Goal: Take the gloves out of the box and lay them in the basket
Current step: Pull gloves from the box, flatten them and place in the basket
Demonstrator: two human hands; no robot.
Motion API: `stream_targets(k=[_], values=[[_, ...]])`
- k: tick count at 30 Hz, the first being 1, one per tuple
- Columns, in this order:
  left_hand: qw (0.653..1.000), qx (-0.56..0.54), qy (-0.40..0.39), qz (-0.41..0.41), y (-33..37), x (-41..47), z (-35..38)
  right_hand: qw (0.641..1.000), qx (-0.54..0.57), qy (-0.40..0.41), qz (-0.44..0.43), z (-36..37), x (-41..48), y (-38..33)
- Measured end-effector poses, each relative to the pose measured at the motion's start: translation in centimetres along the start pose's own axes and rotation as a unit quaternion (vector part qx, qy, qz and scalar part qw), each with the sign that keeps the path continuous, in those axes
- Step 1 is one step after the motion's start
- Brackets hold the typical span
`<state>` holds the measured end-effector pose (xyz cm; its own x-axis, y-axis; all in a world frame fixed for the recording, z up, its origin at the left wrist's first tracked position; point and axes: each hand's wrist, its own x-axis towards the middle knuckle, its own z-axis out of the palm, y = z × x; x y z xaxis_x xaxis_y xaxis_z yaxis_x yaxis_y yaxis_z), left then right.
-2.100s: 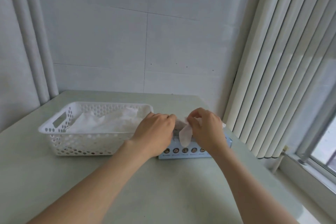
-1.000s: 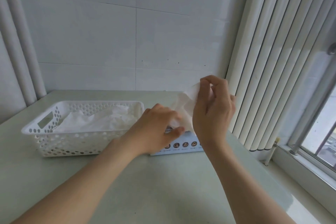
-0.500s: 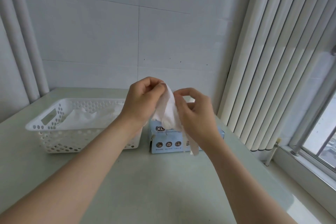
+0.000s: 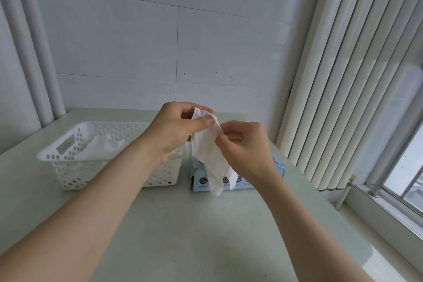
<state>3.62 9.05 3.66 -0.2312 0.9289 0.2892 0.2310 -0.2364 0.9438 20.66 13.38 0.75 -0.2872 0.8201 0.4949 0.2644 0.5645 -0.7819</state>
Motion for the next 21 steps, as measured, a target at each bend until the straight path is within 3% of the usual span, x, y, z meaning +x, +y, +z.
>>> stream_targets(k=[5, 14, 18, 21], values=[[0.998, 0.063, -0.019, -0.019, -0.1, 0.6, -0.6, 1.000, 0.011, -0.008, 0.027, -0.3, 0.0, -0.6], [0.994, 0.064, -0.030, -0.089, 0.3, 0.6, -0.5, 0.995, 0.073, 0.044, 0.057, -0.4, 0.2, -0.3], [0.985, 0.168, 0.036, -0.027, 0.5, 0.6, -0.5, 0.983, 0.146, -0.012, 0.108, -1.1, 0.0, -0.8], [0.983, 0.179, 0.041, 0.023, 0.9, 0.4, -0.6, 0.984, 0.098, -0.092, 0.113, -1.4, -0.1, -0.8]])
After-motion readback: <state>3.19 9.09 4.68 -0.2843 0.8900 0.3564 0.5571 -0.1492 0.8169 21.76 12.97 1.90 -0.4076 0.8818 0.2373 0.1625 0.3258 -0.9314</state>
